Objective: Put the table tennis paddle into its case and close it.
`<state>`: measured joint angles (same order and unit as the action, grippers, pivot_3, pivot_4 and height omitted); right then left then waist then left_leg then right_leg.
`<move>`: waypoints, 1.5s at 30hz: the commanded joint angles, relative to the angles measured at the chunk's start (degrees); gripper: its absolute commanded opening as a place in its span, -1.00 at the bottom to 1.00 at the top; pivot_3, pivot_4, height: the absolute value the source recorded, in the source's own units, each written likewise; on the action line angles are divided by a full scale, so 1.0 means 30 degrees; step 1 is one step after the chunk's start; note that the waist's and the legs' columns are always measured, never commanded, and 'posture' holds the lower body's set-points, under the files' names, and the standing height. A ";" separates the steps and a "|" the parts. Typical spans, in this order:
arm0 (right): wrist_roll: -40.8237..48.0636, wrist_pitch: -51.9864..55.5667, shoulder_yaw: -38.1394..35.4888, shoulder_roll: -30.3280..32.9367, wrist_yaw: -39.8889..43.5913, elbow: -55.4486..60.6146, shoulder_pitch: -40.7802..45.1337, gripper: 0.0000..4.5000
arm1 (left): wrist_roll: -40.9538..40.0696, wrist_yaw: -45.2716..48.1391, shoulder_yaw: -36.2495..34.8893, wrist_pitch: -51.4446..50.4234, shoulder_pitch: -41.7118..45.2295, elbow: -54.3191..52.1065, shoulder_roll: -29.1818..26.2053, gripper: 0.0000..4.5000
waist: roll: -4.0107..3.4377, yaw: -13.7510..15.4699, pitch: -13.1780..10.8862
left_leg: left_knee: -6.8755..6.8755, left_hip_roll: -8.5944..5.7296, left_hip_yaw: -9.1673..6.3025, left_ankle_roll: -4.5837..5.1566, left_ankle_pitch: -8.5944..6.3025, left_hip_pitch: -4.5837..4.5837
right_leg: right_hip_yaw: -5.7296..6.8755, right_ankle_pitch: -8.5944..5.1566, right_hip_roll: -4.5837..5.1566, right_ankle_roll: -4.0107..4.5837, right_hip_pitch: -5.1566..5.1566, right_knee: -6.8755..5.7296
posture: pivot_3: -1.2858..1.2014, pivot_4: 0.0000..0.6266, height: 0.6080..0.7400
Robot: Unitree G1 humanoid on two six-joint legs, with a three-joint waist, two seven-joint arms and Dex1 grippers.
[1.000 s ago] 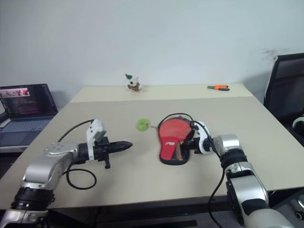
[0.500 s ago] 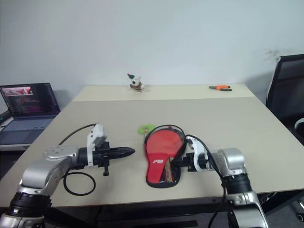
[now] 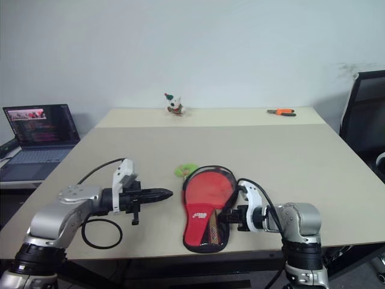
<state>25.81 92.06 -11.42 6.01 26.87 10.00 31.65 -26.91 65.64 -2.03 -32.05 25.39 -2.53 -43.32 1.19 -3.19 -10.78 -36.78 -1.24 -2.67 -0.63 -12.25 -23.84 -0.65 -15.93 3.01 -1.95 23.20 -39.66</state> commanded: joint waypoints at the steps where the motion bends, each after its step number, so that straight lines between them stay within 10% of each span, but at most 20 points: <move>1: 0.0462 0.0118 -0.0248 -0.0262 -0.0330 0.0457 -0.0191 -0.99 | -0.0164 -0.0006 -0.0187 0.0260 0.0327 -0.0421 -0.0040 -1.00 | 0.0000 -0.0002 0.0000 | 0.0000 0.0000 -0.0001 0.0000 0.0000 0.0000 | 0.0001 0.0000 0.0000 0.0000 0.0000 -0.0001 | 0.03 -0.52 1.00; 6: 0.0693 0.0054 -0.0539 0.0715 -0.0373 0.0971 -0.0608 -0.68 | -0.0256 -0.0189 -0.0390 0.0219 -0.0079 -0.0763 -0.0101 -1.00 | 0.0001 0.0031 0.0000 | 0.0000 -0.0007 -0.0003 0.0000 0.0000 0.0001 | 0.0012 -0.0001 -0.0002 -0.0002 -0.0006 -0.0002 | 0.03 -0.52 1.00; 17: 0.3542 -0.1461 0.1766 0.6166 0.2651 0.5731 -0.2721 0.97 | -0.0307 -0.0705 -0.0771 0.0266 -0.0689 -0.1043 -0.0172 -1.00 | 0.0004 0.0202 -0.0001 | 0.0017 -0.0008 -0.0015 0.0001 0.0000 -0.0017 | 0.0036 -0.0002 0.0005 -0.0010 -0.0019 0.0065 | 0.03 -0.52 1.00; 23: 0.5756 -0.5569 0.1413 0.7433 0.5957 0.5767 -0.1146 0.99 | 0.0082 -0.2212 -0.1067 0.0620 -0.0104 -0.0463 0.0322 -1.00 | 0.0010 0.0194 -0.0007 | 0.0017 0.0018 -0.0010 0.0001 0.0000 -0.0014 | 0.0036 -0.0020 0.0002 -0.0053 -0.0036 0.0116 | 0.03 -0.52 1.00; 30: 0.2558 -1.0037 0.4521 0.4624 0.3385 0.1524 0.1383 0.99 | 0.0314 -0.4495 -0.1262 0.0077 0.0712 0.0438 0.1144 -1.00 | 0.0021 0.0261 -0.0001 | 0.0016 0.0012 -0.0023 0.0000 0.0001 -0.0016 | 0.0044 0.0010 0.0001 -0.0028 -0.0046 0.0134 | 0.03 -0.52 1.00; 45: -0.1794 -1.3118 0.7612 0.3684 0.1117 -0.1181 0.0557 1.00 | 0.4804 -0.9001 0.0117 0.2678 0.6893 1.0081 0.4253 0.99 | 0.0023 0.0545 -0.0001 | 0.0006 -0.0025 -0.0040 -0.0002 0.0001 -0.0084 | 0.0146 0.0038 0.0006 -0.0061 -0.0024 0.0186 | 0.03 -0.52 1.00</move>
<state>20.58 53.24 12.00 17.36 30.73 4.22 32.95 -13.98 39.52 -1.76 -26.26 43.45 24.47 -30.92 1.26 -1.56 -10.78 -36.76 -1.32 -2.79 -0.63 -12.25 -24.10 -0.21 -15.82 3.02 -2.14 23.13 -39.11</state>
